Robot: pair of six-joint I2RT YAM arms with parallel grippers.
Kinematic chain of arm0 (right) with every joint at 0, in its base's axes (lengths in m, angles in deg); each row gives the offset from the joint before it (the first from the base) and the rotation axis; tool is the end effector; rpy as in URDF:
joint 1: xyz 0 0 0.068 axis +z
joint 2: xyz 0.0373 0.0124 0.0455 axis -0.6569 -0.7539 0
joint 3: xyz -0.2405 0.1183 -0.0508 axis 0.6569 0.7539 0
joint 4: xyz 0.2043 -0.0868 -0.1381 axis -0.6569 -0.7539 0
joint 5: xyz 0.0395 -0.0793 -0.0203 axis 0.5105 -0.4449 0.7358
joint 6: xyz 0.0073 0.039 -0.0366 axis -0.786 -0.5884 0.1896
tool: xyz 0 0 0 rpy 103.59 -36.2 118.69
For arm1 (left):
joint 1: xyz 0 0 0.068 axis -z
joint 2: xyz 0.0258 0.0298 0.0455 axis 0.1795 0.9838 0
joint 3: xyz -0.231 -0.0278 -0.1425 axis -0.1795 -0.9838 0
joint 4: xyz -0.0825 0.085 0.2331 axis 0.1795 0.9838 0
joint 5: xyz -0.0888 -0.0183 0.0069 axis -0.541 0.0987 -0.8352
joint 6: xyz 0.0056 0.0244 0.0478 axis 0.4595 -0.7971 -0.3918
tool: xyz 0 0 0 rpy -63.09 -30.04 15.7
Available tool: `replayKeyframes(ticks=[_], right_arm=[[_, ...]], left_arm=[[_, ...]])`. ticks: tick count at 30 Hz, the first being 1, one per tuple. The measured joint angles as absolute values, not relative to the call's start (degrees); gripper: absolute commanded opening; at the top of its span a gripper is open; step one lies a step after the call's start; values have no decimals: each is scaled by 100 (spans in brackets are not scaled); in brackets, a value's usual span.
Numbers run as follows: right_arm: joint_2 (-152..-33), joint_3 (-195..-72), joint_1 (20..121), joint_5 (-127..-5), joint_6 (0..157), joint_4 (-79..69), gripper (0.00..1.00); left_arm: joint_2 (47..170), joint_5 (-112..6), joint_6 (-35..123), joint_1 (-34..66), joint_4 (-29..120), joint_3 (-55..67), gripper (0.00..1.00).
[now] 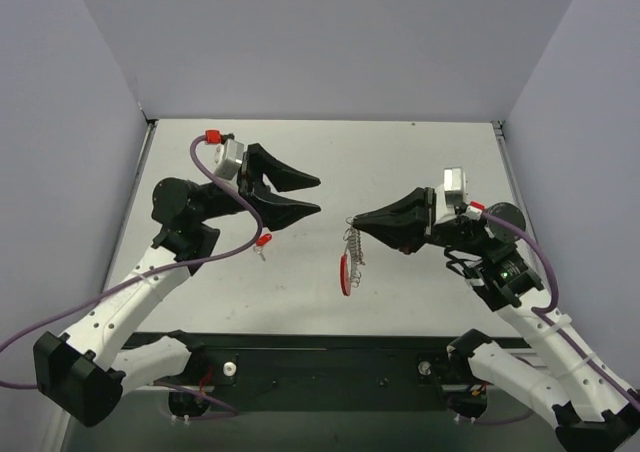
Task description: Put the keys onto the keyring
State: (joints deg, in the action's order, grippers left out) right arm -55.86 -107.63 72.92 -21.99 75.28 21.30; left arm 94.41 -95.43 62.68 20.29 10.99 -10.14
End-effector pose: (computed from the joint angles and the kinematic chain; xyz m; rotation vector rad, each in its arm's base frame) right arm 0.1165 0.1053 0.4284 -1.0351 0.8354 1.0963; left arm 0.1818 -0.1397 0.4306 0.8795 1.0409 -1.3647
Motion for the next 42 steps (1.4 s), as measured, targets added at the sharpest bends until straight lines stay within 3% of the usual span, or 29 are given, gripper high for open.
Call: replayKeyframes(ticks=[8,25,32,37,40,42], right_arm=[[-6321,-10623,7292,-1830,6642,3478,0],[-6500,-10623,7292,-1725,6103,4258,0],[-6504,-10623,7292,-1721,6028,4304,0],[-6498,-10603,7284,-1712,6026,4309,0],[-6491,-10594,7257,-1714,6046,4311,0],[-6482,-10581,7257,-1714,6046,4315,0]], left_arm=[[9859,-10278,7090,2200,-195,-1010,52],[10003,-10286,6421,2586,577,-798,46],[10082,-10182,6080,2744,968,-638,33],[10093,-10153,6006,2748,1099,-592,12],[10099,-10127,6006,2746,1150,-577,13],[10099,-10129,6006,2746,1174,-575,25]])
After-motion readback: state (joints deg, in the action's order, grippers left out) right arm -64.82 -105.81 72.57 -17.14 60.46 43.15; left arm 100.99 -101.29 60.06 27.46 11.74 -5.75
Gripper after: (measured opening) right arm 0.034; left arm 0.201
